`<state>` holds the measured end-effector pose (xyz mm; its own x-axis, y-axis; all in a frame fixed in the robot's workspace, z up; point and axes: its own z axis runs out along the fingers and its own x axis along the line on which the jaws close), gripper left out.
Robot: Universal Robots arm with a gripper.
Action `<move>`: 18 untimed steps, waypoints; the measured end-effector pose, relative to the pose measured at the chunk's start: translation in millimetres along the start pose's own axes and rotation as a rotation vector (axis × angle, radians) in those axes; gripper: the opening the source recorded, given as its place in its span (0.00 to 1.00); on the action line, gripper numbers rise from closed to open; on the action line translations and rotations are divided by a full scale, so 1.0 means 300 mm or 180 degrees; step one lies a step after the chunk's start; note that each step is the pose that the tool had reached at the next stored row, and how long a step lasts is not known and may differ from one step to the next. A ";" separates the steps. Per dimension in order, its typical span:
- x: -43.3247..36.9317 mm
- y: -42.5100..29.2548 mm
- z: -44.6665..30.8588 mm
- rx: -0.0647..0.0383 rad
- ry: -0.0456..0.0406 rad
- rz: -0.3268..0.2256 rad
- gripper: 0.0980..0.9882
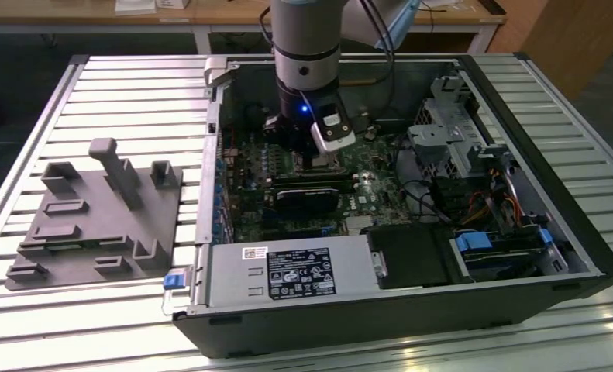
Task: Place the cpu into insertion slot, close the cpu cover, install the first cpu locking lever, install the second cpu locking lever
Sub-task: 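Install the second cpu locking lever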
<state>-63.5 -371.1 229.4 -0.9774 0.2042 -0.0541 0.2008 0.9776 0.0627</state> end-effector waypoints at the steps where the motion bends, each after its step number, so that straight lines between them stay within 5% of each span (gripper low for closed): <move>1: 0.001 -0.004 0.001 -0.0016 0.0002 -0.0002 0.01; 6: 0.005 -0.024 0.007 -0.0089 0.0015 -0.0015 0.01; 13: 0.013 -0.037 0.020 -0.0268 0.0052 -0.0045 0.01; 18: 0.016 -0.054 0.032 -0.0338 0.0065 -0.0074 0.01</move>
<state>-70.9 -385.3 218.5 -0.9831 0.1795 -0.0364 0.1711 0.9710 0.1670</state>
